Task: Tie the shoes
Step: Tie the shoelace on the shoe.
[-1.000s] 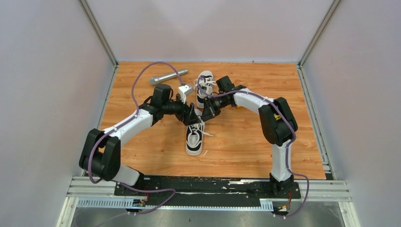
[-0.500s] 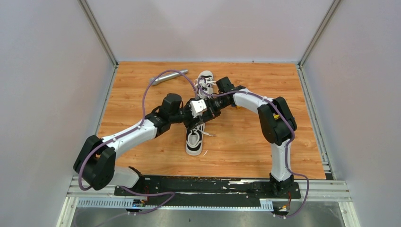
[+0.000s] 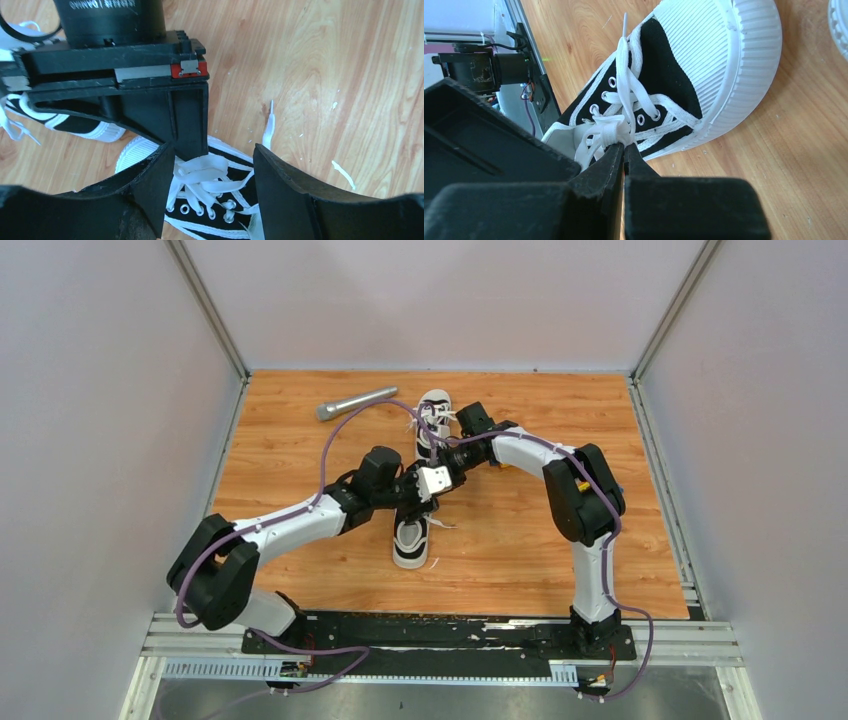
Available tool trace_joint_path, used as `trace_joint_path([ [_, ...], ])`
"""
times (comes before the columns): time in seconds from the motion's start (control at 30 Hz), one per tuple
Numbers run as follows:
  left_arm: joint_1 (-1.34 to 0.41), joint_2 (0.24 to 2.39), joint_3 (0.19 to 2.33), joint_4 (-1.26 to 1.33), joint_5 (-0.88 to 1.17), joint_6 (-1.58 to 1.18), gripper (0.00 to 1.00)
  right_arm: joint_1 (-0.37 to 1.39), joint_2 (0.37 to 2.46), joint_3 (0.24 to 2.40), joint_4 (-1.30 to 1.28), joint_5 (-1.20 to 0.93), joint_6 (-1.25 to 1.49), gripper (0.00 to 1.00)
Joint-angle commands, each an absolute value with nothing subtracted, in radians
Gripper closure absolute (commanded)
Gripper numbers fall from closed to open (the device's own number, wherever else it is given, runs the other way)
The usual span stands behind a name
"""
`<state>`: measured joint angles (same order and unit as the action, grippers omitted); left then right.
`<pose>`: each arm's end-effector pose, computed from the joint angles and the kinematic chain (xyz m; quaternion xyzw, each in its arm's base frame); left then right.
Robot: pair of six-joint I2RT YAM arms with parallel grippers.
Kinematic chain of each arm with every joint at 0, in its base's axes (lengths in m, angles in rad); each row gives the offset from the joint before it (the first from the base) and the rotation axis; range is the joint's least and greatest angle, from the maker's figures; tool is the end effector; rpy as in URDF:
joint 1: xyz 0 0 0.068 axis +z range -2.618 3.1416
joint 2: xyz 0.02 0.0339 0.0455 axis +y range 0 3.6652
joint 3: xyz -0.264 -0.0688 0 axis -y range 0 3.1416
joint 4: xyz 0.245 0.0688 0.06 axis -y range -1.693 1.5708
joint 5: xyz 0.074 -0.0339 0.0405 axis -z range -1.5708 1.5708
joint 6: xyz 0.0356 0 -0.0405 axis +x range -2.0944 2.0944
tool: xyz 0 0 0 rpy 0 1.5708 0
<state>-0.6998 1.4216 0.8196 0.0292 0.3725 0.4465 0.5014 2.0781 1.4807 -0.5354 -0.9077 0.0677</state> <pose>0.2263 -0.2075 0.2272 0.5424 0.6769 -0.2207 0.4460 0.3594 0.2290 0.1692 -0.2818 0.8363 0.4656 0.0673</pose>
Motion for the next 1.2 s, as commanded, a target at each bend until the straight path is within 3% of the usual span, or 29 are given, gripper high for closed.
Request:
trace_joint_path([
  [0.0, -0.708, 1.463, 0.841, 0.052, 0.309, 0.482, 0.33, 0.504, 2.085, 1.521, -0.533, -0.920, 0.081, 1.00],
  [0.13, -0.707, 1.468, 0.845, 0.050, 0.286, 0.491, 0.36, 0.503, 2.081, 1.517, -0.535, -0.918, 0.078, 1.00],
  [0.2, -0.708, 1.473, 0.853, 0.039, 0.279, 0.494, 0.44, 0.502, 2.082, 1.517, -0.534, -0.919, 0.077, 1.00],
  [0.3, -0.706, 1.471, 0.859, 0.027, 0.266, 0.488, 0.65, 0.502, 2.084, 1.516, -0.538, -0.919, 0.072, 1.00],
  [0.4, -0.707, 1.453, 0.855, 0.027, 0.254, 0.479, 0.77, 0.500, 2.081, 1.514, -0.547, -0.917, 0.062, 1.00],
  [0.5, -0.705, 1.439, 0.851, 0.020, 0.238, 0.467, 0.98, 0.499, 2.075, 1.506, -0.552, -0.916, 0.054, 1.00],
  [0.53, -0.704, 1.431, 0.849, 0.015, 0.225, 0.464, 1.00, 0.498, 2.071, 1.504, -0.553, -0.917, 0.053, 1.00],
  [1.17, -0.556, 1.336, 0.793, -0.166, 0.223, 0.442, 1.00, 0.489, 2.029, 1.470, -0.614, -0.897, -0.045, 1.00],
])
